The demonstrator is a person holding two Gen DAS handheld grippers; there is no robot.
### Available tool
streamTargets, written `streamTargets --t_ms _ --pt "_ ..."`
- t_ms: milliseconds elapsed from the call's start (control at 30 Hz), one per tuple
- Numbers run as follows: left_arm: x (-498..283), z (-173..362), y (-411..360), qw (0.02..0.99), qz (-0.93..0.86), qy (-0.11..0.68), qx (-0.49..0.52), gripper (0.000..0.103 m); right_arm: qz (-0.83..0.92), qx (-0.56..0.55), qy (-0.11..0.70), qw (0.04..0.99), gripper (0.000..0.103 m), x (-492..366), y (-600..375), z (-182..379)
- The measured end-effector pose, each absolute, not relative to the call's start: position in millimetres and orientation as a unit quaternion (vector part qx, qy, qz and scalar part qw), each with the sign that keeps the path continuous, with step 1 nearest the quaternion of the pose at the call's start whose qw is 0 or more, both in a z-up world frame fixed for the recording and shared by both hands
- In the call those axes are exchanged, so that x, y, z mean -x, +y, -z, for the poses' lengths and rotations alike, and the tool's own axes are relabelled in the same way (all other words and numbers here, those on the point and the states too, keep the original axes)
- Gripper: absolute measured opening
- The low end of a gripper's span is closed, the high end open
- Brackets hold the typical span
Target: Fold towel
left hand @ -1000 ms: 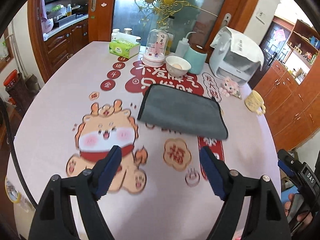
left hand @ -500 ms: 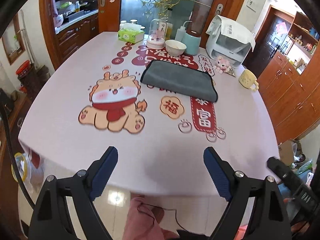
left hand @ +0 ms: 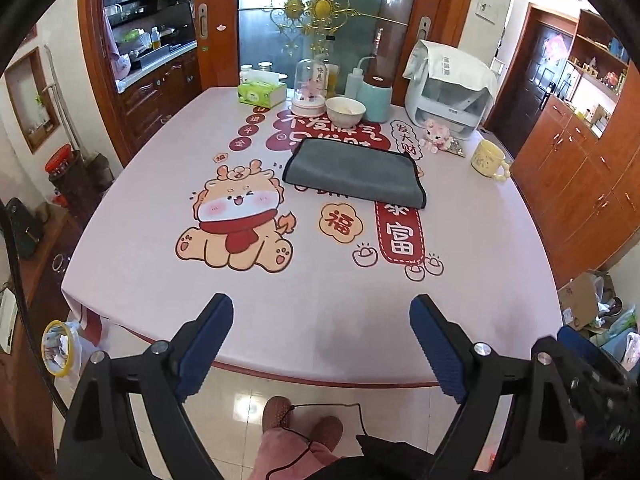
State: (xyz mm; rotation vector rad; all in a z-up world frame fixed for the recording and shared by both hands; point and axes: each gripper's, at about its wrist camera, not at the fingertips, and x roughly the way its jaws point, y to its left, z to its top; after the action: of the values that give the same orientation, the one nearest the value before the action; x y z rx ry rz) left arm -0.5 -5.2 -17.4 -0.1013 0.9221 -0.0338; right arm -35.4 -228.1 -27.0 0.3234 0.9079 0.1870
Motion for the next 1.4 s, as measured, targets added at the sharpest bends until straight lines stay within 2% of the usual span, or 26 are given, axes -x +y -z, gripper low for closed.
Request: streamTargets --t_ms 133,400,800,1400 --pt "0.6 6.0 -1.7 0.904 0.017 0.426 0.044 0.098 -0.082 -0.137 0.425 0.891 0.103 42.5 -214.2 17.0" --pt "1.3 8.3 5.2 0.908 0.032 0.416 0.027 0.102 -0.057 -0.135 0.429 0.891 0.103 47.3 -194.7 17.2" --pt "20.0 3.5 16.6 0.925 0.036 0.377 0.021 0.102 -0.027 -0.108 0.413 0.904 0.103 62.7 -172.4 8.7" --pt "25.1 3.0 19.6 0.926 0.028 0.376 -0.008 0.102 -0.019 -0.106 0.396 0.912 0.103 70.9 -162.0 3.4"
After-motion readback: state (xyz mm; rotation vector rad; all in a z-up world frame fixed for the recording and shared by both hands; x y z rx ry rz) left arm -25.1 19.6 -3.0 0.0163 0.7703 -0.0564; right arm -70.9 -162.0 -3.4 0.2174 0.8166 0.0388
